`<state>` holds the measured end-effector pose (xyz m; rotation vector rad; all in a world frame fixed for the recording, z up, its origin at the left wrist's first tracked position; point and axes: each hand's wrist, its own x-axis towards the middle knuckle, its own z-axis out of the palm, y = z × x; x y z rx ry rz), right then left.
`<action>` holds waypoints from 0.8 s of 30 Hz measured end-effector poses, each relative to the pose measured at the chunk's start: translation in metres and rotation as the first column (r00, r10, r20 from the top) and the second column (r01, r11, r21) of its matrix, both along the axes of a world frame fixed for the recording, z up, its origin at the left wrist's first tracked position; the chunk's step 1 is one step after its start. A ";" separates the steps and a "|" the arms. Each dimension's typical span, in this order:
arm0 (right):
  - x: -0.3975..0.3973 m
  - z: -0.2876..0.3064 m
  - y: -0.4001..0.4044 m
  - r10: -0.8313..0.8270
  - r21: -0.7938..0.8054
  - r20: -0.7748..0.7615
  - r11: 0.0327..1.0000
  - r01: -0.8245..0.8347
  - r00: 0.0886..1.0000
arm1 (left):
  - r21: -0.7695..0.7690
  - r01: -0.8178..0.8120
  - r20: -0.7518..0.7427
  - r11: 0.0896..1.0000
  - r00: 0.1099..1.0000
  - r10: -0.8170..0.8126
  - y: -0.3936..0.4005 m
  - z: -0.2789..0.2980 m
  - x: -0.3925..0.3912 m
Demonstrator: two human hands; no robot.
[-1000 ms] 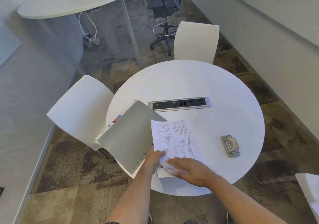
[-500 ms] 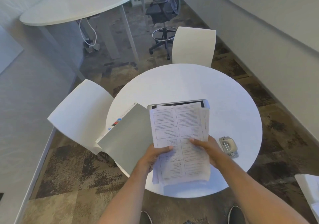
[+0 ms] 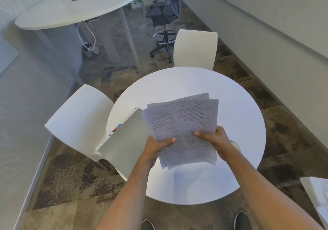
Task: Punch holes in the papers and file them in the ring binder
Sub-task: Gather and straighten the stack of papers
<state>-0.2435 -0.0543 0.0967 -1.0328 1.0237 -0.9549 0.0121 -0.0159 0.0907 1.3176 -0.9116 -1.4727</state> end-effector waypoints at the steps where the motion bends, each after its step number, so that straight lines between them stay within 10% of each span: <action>1: -0.002 0.003 -0.002 0.015 -0.020 -0.005 1.000 -0.015 1.000 | -0.017 -0.007 -0.009 1.000 1.000 0.007 -0.001 0.003 0.001; 24: -0.009 -0.039 0.024 -0.116 0.036 -0.128 0.992 0.121 0.985 | -0.020 -0.022 0.104 1.000 0.994 0.024 0.005 -0.014 -0.008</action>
